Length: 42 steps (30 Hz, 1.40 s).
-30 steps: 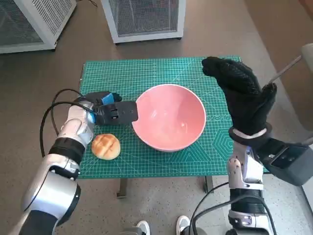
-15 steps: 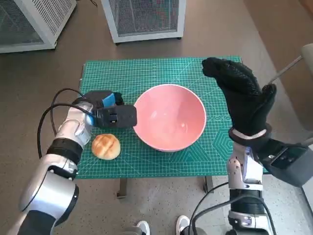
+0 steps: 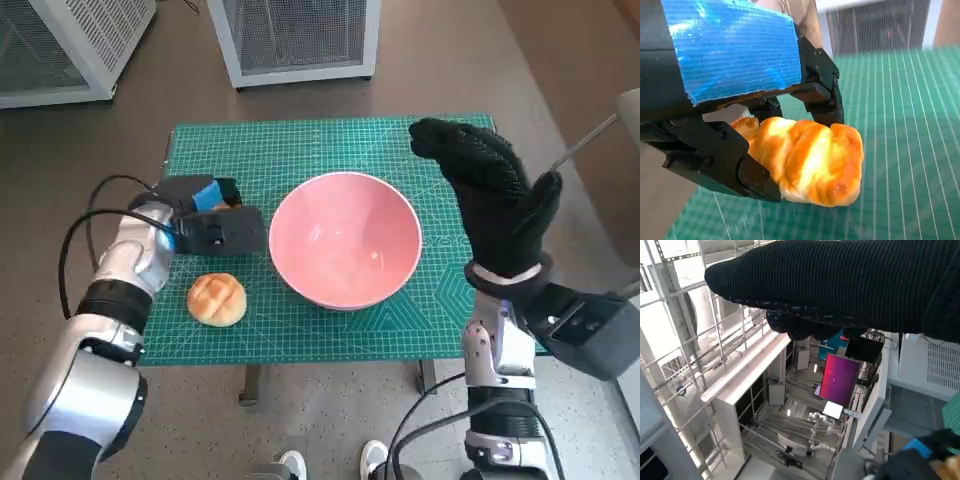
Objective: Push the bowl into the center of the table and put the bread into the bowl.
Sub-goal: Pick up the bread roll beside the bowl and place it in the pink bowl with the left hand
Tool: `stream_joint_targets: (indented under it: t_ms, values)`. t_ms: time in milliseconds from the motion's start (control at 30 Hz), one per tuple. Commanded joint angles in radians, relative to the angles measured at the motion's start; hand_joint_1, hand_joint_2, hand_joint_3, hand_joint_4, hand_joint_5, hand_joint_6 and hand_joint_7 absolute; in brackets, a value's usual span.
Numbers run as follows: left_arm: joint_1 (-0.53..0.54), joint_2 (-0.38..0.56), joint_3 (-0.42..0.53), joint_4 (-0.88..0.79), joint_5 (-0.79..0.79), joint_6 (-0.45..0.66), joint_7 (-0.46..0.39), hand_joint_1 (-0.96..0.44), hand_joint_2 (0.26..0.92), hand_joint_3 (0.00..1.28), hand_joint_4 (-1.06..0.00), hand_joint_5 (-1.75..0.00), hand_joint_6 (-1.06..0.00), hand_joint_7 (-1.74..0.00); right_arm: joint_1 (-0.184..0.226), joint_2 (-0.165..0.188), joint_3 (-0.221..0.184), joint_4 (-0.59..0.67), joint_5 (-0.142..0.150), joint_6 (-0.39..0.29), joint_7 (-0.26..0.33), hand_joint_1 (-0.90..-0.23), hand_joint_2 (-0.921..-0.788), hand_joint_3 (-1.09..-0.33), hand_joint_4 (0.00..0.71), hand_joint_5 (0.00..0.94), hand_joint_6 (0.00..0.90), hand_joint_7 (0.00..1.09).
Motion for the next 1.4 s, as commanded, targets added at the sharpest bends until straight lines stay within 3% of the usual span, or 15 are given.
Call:
stream_joint_targets:
  t_ms: [33, 133, 367, 633, 1000, 1400]
  values:
    - [-0.003, 0.03, 0.044, -0.106, -0.028, 0.0, 0.003, 0.0, 0.92, 0.09, -0.64, -1.21, -0.62, -1.18, 0.02, 0.006, 0.002, 0.009, 0.009, 0.014, 0.01, -0.39, -0.921, -0.535, 0.526, 0.012, 0.154, 0.85]
    - [0.051, 0.079, 0.133, -0.349, -0.079, 0.009, 0.007, 0.0, 0.92, 0.08, -0.67, -1.2, -0.62, -1.16, 0.022, 0.006, 0.002, 0.007, 0.014, 0.017, 0.016, -0.389, -0.921, -0.535, 0.529, 0.013, 0.153, 0.85]
    - [0.192, 0.091, 0.235, -0.791, -0.101, 0.079, -0.027, 0.0, 0.92, 0.07, -0.7, -1.16, -0.61, -1.18, 0.022, 0.009, 0.003, 0.004, 0.018, 0.021, 0.016, -0.389, -0.921, -0.535, 0.537, 0.018, 0.15, 0.86]
    - [0.275, 0.057, 0.261, -1.062, -0.081, 0.079, -0.046, 0.0, 0.919, 0.04, -0.74, -1.11, -0.63, -1.17, 0.026, 0.012, 0.006, -0.002, 0.019, 0.023, 0.016, -0.393, -0.921, -0.537, 0.542, 0.022, 0.148, 0.87]
    - [0.321, 0.026, 0.214, -1.151, -0.064, -0.012, -0.05, 0.0, 0.916, 0.03, -0.78, -1.03, -0.64, -1.18, 0.032, 0.009, 0.003, -0.003, 0.021, 0.019, 0.02, -0.386, -0.921, -0.54, 0.544, 0.024, 0.143, 0.88]
    - [0.318, -0.035, 0.162, -1.098, -0.075, -0.084, -0.118, 0.0, 0.92, 0.05, -0.76, -1.08, -0.61, -1.2, 0.039, 0.005, -0.005, -0.006, 0.021, 0.013, 0.022, -0.387, -0.921, -0.537, 0.55, 0.028, 0.143, 0.88]
